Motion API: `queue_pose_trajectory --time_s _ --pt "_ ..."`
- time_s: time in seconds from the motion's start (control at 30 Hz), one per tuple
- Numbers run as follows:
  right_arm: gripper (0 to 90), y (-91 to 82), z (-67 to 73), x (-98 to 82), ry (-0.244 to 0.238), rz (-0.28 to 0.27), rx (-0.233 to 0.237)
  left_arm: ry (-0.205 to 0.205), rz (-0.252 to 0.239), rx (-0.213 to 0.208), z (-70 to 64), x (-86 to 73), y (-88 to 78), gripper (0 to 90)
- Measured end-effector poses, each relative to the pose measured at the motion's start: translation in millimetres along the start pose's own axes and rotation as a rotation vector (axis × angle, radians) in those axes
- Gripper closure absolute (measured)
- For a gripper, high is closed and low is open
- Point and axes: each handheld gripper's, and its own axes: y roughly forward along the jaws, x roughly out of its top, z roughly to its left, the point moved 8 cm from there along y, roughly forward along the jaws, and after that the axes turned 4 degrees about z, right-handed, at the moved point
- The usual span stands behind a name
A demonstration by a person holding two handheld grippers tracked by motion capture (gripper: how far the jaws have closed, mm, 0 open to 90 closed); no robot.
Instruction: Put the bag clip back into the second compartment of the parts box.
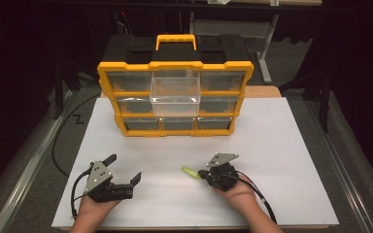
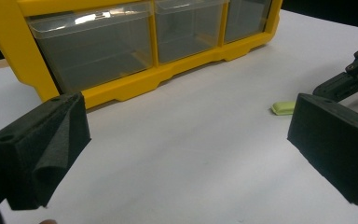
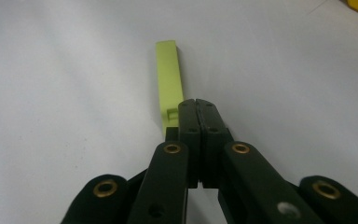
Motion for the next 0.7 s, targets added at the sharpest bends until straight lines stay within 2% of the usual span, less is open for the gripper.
queue_pose_trajectory --time_s 0.17,0.2,0.37,0.4,0.43,0.47,0.6,0.63,0.67,0.7 --pt "88.5 -4.8 0.9 1.5 0.009 -0.012 0.015 -0.002 0.001 0.000 0.2 0.0 -0.6 0.4" --pt "86.3 -8.8 -0.5 4.2 0.032 -0.035 0.016 -0.004 0.002 0.000 0.3 -0.1 -0.7 0.4" --pt "79.5 -14.9 -4.5 6.5 0.051 -0.058 0.025 -0.001 0.001 -0.005 -0.6 -0.1 0.1 0.4" --pt "76.4 -15.8 -4.6 7.0 0.058 -0.064 0.034 -0.001 0.000 -0.005 -0.7 0.1 0.0 0.4" --pt "69.0 -17.5 -4.9 8.2 0.063 -0.072 0.040 -0.001 -0.001 -0.005 -0.6 0.1 -0.1 0.4" --pt "69.0 -17.5 -4.9 8.2 0.063 -0.072 0.040 -0.001 0.000 -0.005 -0.4 0.2 -0.3 0.4" --pt "50.8 -19.9 -4.2 11.2 0.067 -0.098 0.041 -0.002 -0.001 -0.007 -0.1 0.3 -0.7 0.4" --pt "45.4 -20.3 -3.9 12.0 0.069 -0.104 0.043 -0.002 -0.001 -0.008 -0.2 0.4 -0.7 0.4" --pt "35.8 -20.6 -3.6 13.5 0.069 -0.114 0.048 -0.001 -0.001 -0.008 -0.4 0.3 -0.7 0.4" --pt "35.8 -20.6 -3.6 13.5 0.069 -0.114 0.048 0.000 -0.001 -0.008 -0.4 0.3 -0.5 0.4"
